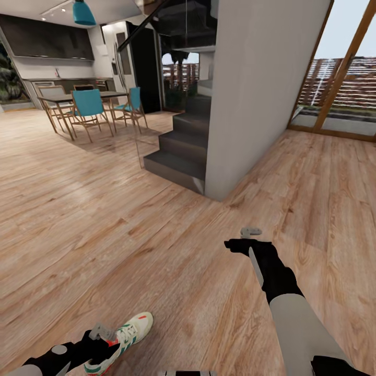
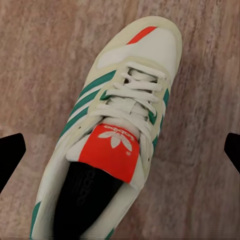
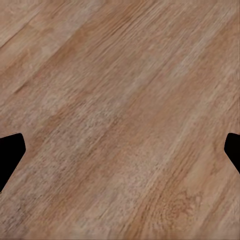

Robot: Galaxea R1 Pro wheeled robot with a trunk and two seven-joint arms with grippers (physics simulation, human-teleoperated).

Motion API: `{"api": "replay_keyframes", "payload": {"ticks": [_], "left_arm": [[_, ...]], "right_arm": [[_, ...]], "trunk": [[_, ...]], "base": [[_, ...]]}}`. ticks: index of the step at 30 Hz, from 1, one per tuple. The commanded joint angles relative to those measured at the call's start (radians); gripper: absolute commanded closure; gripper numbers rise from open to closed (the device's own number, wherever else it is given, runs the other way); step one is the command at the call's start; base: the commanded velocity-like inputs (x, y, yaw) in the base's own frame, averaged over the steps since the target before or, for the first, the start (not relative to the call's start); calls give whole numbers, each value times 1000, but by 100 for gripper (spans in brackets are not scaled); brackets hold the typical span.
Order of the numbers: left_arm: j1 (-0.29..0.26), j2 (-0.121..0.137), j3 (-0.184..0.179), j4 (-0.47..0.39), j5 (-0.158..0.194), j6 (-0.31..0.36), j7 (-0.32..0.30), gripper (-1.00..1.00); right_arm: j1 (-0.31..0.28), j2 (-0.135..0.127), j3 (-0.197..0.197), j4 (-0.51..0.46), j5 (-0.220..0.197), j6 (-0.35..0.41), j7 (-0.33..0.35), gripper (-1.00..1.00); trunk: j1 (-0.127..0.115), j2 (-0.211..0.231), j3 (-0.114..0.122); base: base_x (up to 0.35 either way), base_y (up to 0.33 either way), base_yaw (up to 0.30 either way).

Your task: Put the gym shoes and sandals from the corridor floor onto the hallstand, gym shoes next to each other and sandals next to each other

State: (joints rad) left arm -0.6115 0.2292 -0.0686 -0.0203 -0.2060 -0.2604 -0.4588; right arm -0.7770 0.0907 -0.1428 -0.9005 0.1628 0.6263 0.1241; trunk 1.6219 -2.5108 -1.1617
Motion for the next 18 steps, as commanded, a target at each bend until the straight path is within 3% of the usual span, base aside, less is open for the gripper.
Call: {"api": "replay_keyframes", "payload": {"ticks": [1,12,18], "left_arm": [[-1,0,-6,0,-3,-7,1,-100],[-1,13,-5,0,-3,-6,2,-100],[-1,22,-5,0,-1,-6,2,-100]], "right_arm": [[-1,1,-5,-1,11,4,9,-100],[0,1,-5,-3,11,4,9,-100],[-1,1,-6,-3,11,4,9,-100]], "trunk": [[0,-1,-6],[0,-1,-11],[1,-1,-27]], "base": [[0,0,0],[0,0,0],[0,0,0]]}}
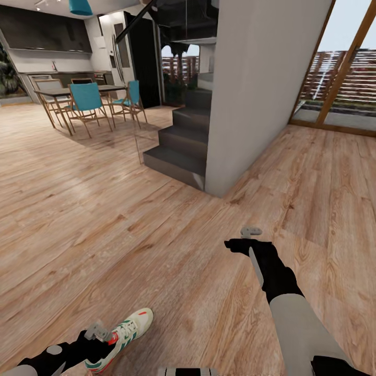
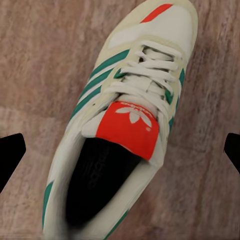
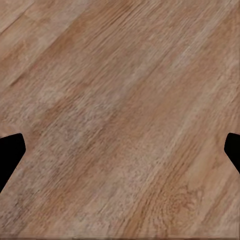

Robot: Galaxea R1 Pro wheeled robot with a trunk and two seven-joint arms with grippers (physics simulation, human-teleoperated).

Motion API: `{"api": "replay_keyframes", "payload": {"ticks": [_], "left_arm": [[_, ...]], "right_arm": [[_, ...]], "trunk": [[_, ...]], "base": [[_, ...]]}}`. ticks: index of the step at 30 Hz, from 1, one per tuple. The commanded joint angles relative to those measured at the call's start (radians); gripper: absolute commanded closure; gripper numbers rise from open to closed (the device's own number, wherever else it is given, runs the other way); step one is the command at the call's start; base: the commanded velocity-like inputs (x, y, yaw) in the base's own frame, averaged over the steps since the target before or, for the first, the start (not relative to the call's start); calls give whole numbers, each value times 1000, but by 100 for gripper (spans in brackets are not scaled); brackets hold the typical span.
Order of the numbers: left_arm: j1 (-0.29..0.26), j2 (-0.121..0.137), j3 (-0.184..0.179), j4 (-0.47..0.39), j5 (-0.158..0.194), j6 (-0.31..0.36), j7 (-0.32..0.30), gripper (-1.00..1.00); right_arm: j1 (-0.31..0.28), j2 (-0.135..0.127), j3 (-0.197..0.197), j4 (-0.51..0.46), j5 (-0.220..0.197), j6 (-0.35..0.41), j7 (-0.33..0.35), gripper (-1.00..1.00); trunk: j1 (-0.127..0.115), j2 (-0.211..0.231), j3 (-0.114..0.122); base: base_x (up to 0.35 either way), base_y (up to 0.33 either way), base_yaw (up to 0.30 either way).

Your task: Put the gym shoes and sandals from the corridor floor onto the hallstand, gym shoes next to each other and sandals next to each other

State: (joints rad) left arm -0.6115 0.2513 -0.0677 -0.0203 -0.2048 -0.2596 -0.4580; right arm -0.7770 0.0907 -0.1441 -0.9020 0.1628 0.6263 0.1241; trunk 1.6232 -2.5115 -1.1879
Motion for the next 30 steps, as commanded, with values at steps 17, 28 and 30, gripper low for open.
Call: {"api": "replay_keyframes", "payload": {"ticks": [17,28,30], "left_arm": [[-1,6,-6,0,-2,-7,1,-100],[-1,6,-6,0,-2,-7,1,-100],[-1,6,-6,0,-2,-7,1,-100]], "right_arm": [[0,1,-5,-2,11,4,9,-100],[0,1,-5,-2,11,4,9,-100],[-1,1,-5,-2,11,4,9,-100]], "trunk": [[2,-2,-36],[4,-3,-62],[4,-3,-63]], "base": [[0,0,0],[0,0,0],[0,0,0]]}}
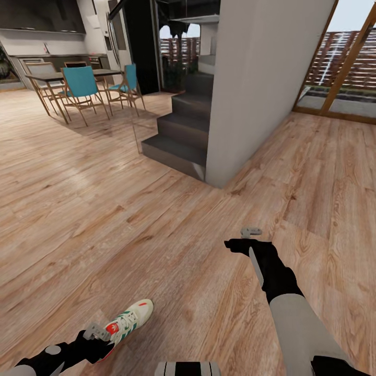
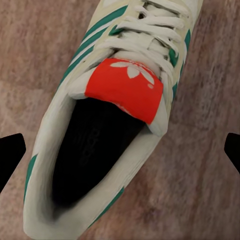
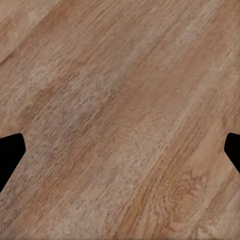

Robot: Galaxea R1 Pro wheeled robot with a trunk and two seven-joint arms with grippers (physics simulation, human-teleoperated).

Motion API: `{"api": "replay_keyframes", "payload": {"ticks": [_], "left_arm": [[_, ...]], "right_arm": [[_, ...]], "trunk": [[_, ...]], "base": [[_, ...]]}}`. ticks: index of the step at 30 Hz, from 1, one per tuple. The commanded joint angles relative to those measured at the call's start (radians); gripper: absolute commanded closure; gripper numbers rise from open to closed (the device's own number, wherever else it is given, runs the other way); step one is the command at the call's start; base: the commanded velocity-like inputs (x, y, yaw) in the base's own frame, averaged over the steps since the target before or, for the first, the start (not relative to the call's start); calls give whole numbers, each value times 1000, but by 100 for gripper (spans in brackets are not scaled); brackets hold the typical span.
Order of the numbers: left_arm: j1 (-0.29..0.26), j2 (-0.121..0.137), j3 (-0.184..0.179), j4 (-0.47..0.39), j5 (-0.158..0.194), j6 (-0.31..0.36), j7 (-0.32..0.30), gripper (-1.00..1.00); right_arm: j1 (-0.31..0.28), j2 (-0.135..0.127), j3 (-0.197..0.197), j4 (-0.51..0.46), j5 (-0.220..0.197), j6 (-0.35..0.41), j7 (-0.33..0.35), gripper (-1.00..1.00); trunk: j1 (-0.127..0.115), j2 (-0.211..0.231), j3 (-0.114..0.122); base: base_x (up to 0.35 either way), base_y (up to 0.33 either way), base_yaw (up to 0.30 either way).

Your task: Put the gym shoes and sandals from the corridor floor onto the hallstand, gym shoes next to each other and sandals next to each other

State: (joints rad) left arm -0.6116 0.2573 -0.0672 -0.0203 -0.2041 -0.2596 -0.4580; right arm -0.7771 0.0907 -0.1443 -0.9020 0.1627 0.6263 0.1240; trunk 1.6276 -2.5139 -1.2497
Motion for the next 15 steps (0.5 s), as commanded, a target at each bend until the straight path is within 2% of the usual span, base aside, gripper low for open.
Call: {"api": "replay_keyframes", "payload": {"ticks": [1,10,15], "left_arm": [[0,0,-6,0,-3,-7,1,-100],[0,1,-6,0,-3,-6,1,-100],[0,14,-7,0,-3,-6,2,-100]], "right_arm": [[-1,1,-5,-1,11,4,9,-100],[0,1,-5,-1,11,4,9,-100],[0,1,-5,-1,11,4,9,-100]], "trunk": [[0,0,-1],[0,0,-2],[0,0,-2]], "base": [[0,0,0],[0,0,0],[0,0,0]]}}
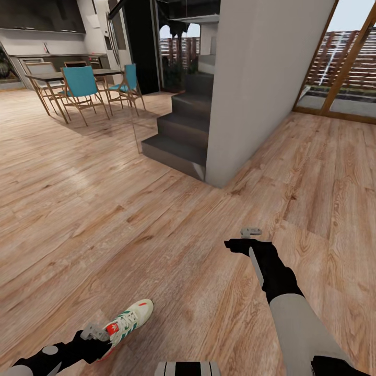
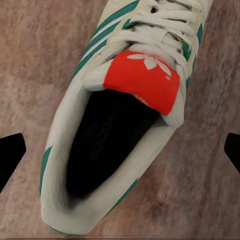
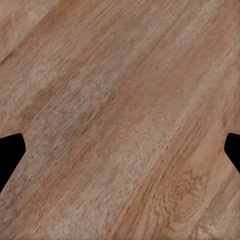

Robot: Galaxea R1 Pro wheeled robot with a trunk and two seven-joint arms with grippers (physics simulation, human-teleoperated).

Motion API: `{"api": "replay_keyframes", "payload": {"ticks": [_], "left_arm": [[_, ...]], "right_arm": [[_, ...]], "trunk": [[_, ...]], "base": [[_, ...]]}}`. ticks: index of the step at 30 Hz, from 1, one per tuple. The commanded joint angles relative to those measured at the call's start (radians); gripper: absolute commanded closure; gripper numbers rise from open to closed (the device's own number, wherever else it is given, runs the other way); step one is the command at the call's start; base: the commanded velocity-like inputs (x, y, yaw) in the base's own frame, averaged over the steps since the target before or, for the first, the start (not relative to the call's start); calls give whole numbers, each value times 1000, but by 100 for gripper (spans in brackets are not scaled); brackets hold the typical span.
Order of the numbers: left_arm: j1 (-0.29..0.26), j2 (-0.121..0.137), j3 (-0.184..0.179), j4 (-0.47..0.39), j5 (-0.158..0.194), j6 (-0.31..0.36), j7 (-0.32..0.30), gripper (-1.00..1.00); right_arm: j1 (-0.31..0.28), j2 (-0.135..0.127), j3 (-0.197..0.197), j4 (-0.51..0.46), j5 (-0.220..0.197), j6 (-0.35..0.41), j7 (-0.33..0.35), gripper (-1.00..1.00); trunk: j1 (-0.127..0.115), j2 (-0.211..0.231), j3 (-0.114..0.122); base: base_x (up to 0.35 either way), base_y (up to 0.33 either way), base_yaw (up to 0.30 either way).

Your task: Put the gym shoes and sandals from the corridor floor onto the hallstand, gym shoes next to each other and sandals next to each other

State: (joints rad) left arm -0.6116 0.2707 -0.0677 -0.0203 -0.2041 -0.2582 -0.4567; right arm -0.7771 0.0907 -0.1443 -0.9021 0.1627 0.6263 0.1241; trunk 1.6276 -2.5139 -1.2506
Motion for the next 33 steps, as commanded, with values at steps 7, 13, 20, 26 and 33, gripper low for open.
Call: {"api": "replay_keyframes", "payload": {"ticks": [7,13,20,26,33], "left_arm": [[0,11,-7,0,-3,-7,1,-100],[0,14,-7,0,-3,-7,1,-100],[0,15,-7,0,-3,-6,1,-100],[0,15,-8,0,-3,-6,1,-100],[0,15,-9,2,-4,-5,0,-100]], "right_arm": [[0,1,-5,-1,11,4,9,-100],[0,1,-4,-1,11,4,9,-100],[0,1,-4,-1,11,4,9,-100],[-1,1,-4,-1,11,4,9,-100],[-1,1,-4,-1,11,4,9,-100]], "trunk": [[0,0,-1],[0,0,-1],[0,0,-1],[0,0,-1],[0,0,-1]], "base": [[0,0,0],[0,0,0],[0,0,0],[0,0,0],[0,0,0]]}}
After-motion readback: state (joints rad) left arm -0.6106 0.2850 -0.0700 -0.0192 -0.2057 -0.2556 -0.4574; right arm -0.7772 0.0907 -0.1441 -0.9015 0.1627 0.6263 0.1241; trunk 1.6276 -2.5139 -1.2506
